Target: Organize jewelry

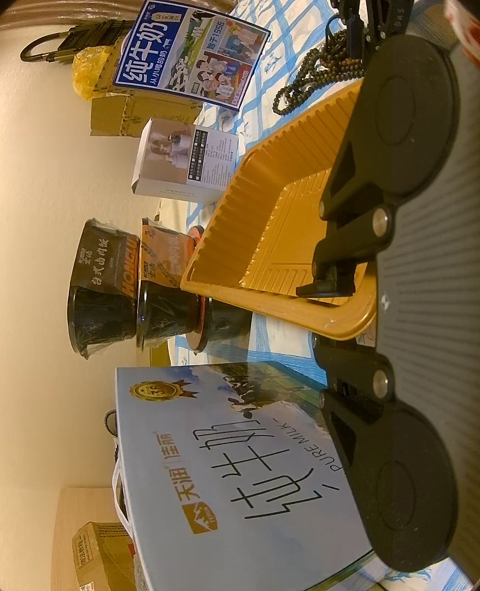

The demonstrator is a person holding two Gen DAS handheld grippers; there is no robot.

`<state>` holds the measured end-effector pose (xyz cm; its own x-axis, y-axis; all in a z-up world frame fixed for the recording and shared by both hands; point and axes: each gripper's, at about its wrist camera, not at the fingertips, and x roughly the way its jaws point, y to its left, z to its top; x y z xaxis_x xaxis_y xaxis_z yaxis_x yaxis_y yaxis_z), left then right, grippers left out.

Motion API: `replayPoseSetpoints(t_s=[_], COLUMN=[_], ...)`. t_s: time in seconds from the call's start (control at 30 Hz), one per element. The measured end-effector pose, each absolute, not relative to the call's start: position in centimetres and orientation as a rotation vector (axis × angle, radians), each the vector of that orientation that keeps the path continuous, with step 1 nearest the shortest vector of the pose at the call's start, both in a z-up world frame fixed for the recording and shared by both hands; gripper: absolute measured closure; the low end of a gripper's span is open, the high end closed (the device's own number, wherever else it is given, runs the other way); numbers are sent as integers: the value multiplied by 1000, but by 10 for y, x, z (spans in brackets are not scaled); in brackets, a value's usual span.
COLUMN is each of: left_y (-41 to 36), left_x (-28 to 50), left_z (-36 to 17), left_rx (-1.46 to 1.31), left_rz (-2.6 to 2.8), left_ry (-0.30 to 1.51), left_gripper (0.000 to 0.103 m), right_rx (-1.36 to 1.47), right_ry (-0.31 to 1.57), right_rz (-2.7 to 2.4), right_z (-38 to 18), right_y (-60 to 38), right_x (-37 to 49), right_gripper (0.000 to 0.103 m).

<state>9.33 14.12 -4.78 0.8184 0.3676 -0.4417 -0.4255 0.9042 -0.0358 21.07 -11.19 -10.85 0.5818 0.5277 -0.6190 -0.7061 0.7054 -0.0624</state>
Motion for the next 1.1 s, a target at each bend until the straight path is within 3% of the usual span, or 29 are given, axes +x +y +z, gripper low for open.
replayPoseSetpoints(t_s=[0.17, 0.43, 1.1], left_y=[142, 143, 140], left_x=[94, 94, 95], left_z=[-48, -48, -49], left_rx=[-136, -137, -132], left_rz=[426, 427, 423], left_ry=[443, 444, 441], left_gripper=[97, 97, 97], right_rx=[-342, -375, -73], right_ry=[612, 579, 542], right_rz=[736, 726, 769], right_z=[-109, -108, -63], right_y=[-109, -108, -128], right_x=[211, 206, 208], right_gripper=[78, 96, 96])
